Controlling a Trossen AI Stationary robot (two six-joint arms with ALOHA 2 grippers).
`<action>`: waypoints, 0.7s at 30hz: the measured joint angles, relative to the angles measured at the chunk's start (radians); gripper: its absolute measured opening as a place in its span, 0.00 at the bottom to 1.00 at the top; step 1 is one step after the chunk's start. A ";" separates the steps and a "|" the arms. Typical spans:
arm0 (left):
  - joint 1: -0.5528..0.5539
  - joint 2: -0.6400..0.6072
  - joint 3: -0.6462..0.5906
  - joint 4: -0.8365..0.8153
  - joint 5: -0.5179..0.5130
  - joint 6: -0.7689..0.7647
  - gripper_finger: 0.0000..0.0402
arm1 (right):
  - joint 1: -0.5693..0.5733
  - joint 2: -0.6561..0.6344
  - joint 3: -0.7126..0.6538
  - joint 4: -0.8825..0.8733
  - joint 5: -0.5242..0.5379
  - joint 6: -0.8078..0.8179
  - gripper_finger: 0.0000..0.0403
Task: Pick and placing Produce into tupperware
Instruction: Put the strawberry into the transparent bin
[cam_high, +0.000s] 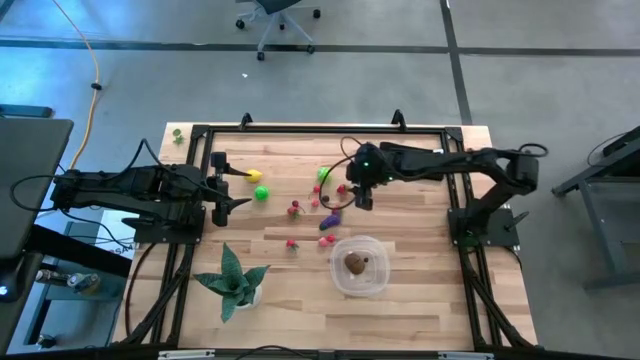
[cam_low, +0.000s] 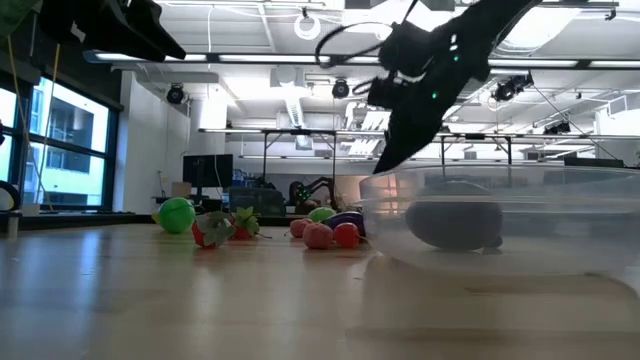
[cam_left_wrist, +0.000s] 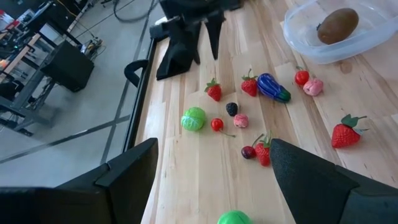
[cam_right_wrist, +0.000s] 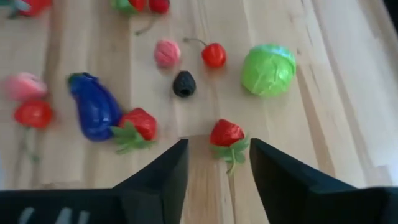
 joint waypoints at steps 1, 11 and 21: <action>0.000 0.000 0.000 0.000 0.000 0.000 0.74 | -0.006 0.017 0.000 0.009 0.000 0.000 0.44; 0.000 0.000 0.000 0.000 0.000 0.000 0.74 | -0.055 0.149 0.000 0.091 -0.001 -0.005 0.55; 0.000 0.000 0.000 0.000 0.000 0.000 0.74 | -0.082 0.196 0.000 0.140 -0.122 -0.019 0.55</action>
